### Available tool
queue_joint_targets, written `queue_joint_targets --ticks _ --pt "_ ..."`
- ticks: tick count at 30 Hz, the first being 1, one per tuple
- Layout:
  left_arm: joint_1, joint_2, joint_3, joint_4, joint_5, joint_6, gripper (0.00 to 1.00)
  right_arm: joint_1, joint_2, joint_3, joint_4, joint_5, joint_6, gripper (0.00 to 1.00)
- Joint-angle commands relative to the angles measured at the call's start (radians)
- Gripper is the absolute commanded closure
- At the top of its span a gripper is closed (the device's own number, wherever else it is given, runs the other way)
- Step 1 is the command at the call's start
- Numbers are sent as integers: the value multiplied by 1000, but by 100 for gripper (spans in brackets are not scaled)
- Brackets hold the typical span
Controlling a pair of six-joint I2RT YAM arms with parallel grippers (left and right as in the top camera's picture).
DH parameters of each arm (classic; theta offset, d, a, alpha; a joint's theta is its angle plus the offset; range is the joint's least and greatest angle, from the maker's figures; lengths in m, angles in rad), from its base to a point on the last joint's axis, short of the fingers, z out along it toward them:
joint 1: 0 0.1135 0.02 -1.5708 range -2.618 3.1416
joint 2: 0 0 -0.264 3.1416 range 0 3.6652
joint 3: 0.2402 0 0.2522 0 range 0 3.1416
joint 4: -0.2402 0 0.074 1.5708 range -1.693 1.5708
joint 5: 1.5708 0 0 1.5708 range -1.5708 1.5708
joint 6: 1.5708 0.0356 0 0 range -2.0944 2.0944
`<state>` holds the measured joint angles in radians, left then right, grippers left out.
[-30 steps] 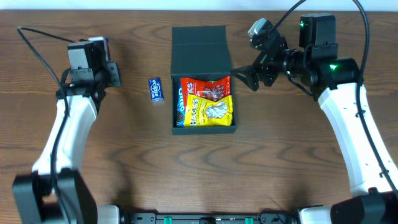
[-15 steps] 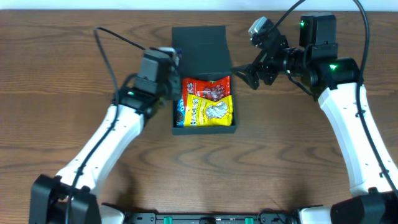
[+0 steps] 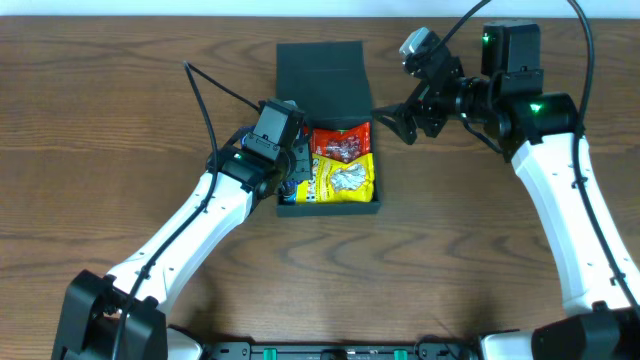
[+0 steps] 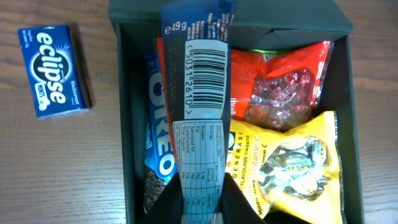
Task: Pack container
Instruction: 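Lower the chocolate bar into the box's left side and release, then move left gripper to the blue Eclipse tin and grasp it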
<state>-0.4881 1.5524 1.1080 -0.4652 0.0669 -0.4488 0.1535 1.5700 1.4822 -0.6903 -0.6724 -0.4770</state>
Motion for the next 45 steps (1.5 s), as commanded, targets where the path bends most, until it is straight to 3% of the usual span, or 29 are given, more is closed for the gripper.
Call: queue_joint_targets --ticks 1,2,9,14,17,26,30,45 --pt "0 4 15 5 -25 -20 60 -5 -13 14 -2 3 -11 1" --pt "0 4 16 10 -25 -19 50 -5 -13 14 -1 3 -11 1" --pt "7 -3 16 71 -34 71 50 -5 -13 14 2 3 -11 1" --pt "46 -35 16 108 -220 96 50 -5 -13 14 2 3 -11 1" --pt "97 -31 16 135 -256 150 46 -5 -13 14 2 3 -11 1" --pt "257 134 16 185 -204 180 47 -5 -13 14 2 3 -11 1" --pt "260 246 16 208 -97 180 50 -5 -13 14 2 4 -11 1" --pt "252 399 16 269 -101 180 50 -5 -13 14 -1 22 -11 1"
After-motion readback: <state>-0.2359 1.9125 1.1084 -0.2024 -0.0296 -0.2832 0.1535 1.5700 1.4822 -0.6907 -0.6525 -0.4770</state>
